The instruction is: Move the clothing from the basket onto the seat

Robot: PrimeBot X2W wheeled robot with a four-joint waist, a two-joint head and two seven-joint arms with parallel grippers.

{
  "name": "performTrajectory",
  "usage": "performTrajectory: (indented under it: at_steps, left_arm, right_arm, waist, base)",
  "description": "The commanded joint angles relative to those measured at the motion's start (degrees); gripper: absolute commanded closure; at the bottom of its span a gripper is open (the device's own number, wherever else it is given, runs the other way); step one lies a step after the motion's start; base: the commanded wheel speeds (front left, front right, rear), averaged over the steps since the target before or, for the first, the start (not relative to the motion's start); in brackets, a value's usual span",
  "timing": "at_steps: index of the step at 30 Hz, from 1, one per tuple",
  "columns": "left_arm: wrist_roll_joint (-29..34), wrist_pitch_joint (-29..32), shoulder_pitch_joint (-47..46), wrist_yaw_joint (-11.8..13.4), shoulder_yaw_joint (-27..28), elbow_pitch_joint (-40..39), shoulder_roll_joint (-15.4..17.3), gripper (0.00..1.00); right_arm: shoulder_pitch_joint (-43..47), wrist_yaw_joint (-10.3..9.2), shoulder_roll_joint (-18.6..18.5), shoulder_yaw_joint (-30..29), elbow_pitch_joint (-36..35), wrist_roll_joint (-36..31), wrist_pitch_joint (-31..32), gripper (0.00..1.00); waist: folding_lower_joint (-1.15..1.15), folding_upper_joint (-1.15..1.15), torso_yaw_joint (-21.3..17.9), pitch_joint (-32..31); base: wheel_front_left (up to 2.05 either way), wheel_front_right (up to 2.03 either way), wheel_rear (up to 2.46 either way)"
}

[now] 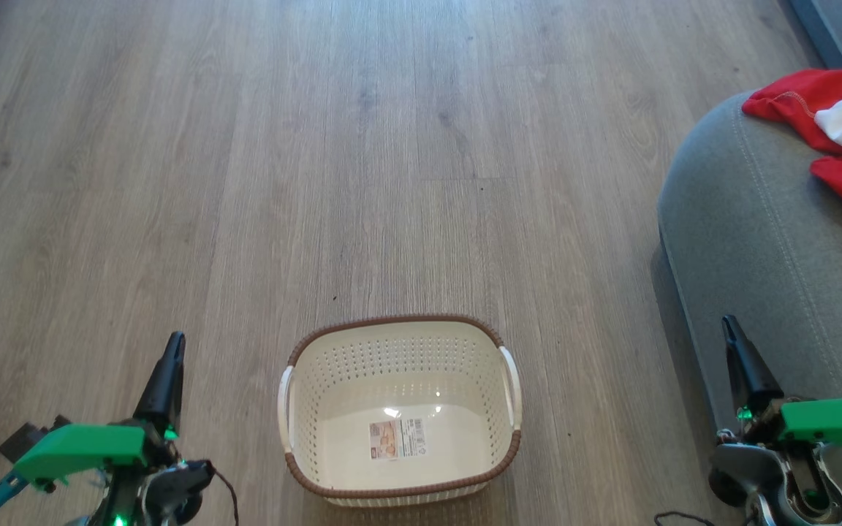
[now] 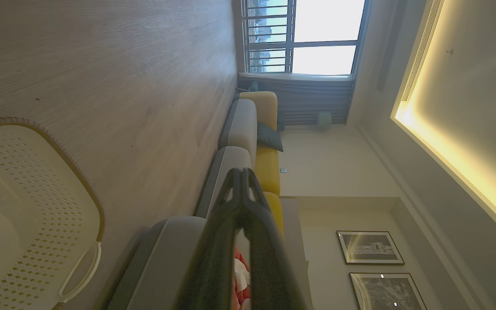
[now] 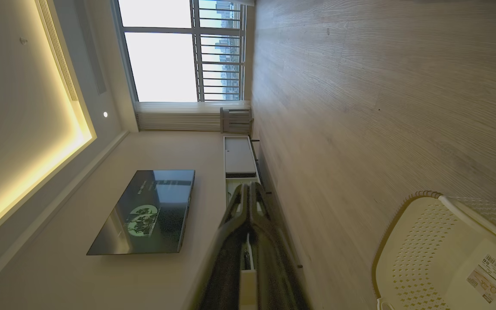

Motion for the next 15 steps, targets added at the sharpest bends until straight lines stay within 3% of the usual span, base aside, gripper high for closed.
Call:
performTrajectory:
  at_steps: [1, 15]
  left_arm:
    - [-0.4, 0.4, -2.7, -0.5, 2.0, -1.9, 0.5, 1.0]
    - [-0.4, 0.4, -2.7, -0.5, 2.0, -1.9, 0.5, 1.0]
  right_arm:
    - [-3.1, 0.0, -0.2, 1.0, -2.2, 0.3, 0.2, 1.0]
    - [-3.1, 0.0, -0.2, 1.0, -2.2, 0.3, 0.2, 1.0]
  waist:
    - [0.0, 0.0, 0.0, 0.0]
    - [0.0, 0.0, 0.0, 0.0]
  base:
    - [0.0, 0.0, 0.0]
    - [0.0, 0.0, 0.0]
